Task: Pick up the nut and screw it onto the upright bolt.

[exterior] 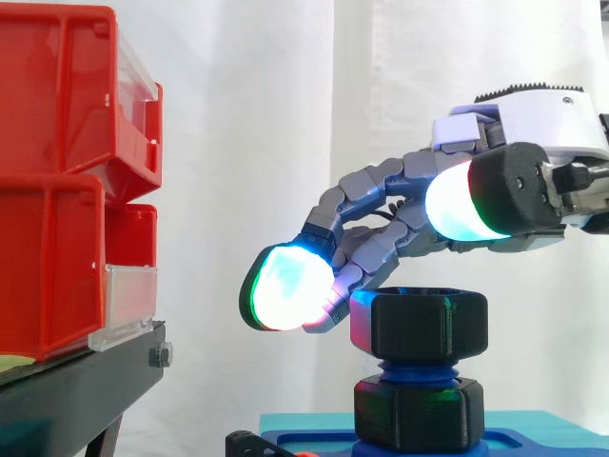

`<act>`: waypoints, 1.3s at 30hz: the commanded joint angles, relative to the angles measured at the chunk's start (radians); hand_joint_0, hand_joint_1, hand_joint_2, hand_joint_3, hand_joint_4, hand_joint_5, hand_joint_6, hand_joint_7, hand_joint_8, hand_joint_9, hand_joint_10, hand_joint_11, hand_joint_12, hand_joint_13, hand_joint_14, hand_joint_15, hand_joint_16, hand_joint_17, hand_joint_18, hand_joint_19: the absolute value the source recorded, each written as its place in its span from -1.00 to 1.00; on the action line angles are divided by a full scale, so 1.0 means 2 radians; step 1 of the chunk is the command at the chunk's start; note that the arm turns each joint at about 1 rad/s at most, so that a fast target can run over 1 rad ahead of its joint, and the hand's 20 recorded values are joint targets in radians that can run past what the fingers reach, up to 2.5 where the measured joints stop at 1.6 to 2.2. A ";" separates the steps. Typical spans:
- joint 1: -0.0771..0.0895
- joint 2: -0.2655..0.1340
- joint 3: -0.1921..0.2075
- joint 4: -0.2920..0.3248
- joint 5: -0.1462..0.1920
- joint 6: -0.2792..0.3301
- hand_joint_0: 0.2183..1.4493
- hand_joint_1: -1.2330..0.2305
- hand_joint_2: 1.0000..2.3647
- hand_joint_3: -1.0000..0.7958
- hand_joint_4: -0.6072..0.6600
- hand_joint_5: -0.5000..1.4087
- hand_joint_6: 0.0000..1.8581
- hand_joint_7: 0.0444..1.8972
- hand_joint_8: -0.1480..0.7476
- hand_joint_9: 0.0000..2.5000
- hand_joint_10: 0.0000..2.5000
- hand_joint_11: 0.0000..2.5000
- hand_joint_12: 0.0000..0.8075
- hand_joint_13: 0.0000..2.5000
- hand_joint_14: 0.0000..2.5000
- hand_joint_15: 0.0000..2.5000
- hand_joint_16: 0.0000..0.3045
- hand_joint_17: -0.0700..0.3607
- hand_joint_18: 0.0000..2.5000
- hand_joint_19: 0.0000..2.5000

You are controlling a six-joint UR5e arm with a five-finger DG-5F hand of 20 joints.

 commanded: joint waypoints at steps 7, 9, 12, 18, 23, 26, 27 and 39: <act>0.008 0.000 -0.001 0.000 0.010 0.000 -0.62 0.18 -1.00 -0.44 0.25 -0.60 -0.46 -0.19 -0.08 -0.46 -1.00 -1.00 -0.12 -0.75 -1.00 -1.00 -0.69 -0.18 -0.98 -1.00; 0.009 0.000 -0.001 0.000 0.010 0.000 -0.62 0.18 -1.00 -0.44 0.24 -0.60 -0.46 -0.14 -0.08 -0.45 -1.00 -1.00 -0.12 -0.74 -1.00 -1.00 -0.69 -0.18 -0.98 -1.00; 0.010 -0.001 0.000 -0.002 0.010 0.000 -0.62 0.18 -1.00 -0.44 0.24 -0.60 -0.46 -0.07 -0.07 -0.45 -1.00 -1.00 -0.12 -0.73 -1.00 -1.00 -0.70 -0.20 -0.96 -1.00; 0.010 -0.001 -0.001 -0.003 0.010 0.001 -0.61 0.18 -1.00 -0.44 0.25 -0.59 -0.46 0.01 -0.05 -0.41 -1.00 -1.00 -0.14 -0.69 -1.00 -1.00 -0.72 -0.23 -0.93 -1.00; 0.008 -0.001 -0.001 -0.003 0.009 0.002 -0.60 0.17 -1.00 -0.44 0.27 -0.57 -0.46 0.08 -0.02 -0.36 -1.00 -1.00 -0.18 -0.63 -1.00 -1.00 -0.74 -0.27 -0.87 -1.00; 0.004 0.000 -0.001 -0.003 0.007 0.002 -0.59 0.17 -1.00 -0.44 0.27 -0.57 -0.46 0.11 -0.02 -0.33 -1.00 -1.00 -0.18 -0.62 -1.00 -1.00 -0.75 -0.27 -0.86 -1.00; 0.003 0.000 0.000 -0.003 0.007 0.002 -0.59 0.17 -1.00 -0.44 0.26 -0.57 -0.46 0.11 -0.01 -0.33 -1.00 -1.00 -0.18 -0.61 -1.00 -1.00 -0.75 -0.27 -0.85 -1.00; -0.012 0.000 -0.001 -0.001 -0.002 0.001 -0.58 0.16 -1.00 -0.44 0.28 -0.55 -0.46 0.15 0.00 -0.28 -1.00 -0.97 -0.20 -0.57 -1.00 -1.00 -0.76 -0.29 -0.81 -1.00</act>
